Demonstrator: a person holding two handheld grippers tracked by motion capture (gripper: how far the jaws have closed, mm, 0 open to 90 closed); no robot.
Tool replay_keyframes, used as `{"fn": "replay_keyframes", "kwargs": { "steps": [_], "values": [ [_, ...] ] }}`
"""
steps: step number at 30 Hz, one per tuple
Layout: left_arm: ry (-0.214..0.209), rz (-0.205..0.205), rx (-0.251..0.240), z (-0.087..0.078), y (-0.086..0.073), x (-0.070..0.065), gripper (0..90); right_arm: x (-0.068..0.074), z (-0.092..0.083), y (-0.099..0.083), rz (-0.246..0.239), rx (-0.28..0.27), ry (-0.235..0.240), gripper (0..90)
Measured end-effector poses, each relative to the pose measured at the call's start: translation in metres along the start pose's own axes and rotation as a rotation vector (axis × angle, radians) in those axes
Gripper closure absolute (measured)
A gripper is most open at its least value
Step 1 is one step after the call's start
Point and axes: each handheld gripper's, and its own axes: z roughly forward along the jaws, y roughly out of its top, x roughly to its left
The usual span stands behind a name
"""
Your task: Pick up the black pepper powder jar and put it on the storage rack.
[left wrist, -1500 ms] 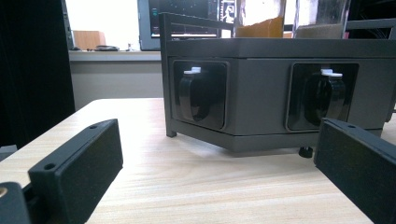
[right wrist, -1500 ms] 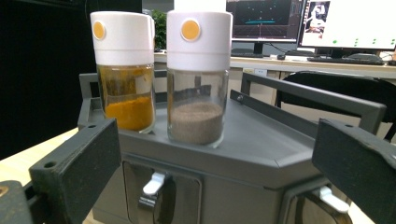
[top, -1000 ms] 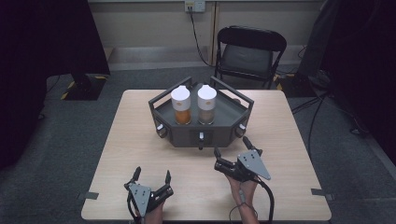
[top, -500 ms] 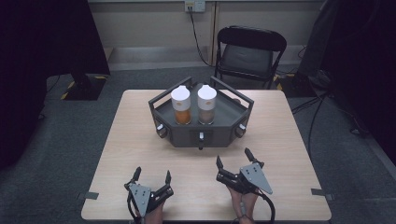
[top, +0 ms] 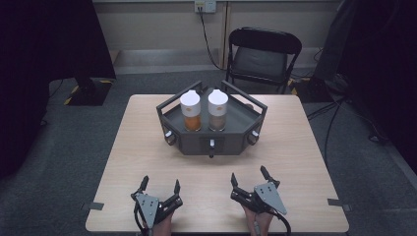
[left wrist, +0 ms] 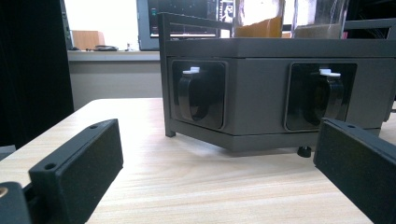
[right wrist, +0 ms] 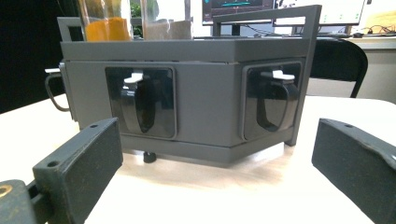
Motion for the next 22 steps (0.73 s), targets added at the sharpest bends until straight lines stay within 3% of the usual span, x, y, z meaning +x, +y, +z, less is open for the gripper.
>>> {"fn": "replay_keyframes", "kwargs": {
  "steps": [11,22],
  "values": [
    [0.000,0.000,0.000,0.000,0.000,0.000,0.8,0.003,-0.007,-0.016,0.002,-0.033,-0.022,2.0],
    [0.006,0.001,0.000,0.000,0.000,-0.001,1.0,0.002,-0.008,-0.021,0.011,-0.037,-0.027,1.9]
  ]
}}
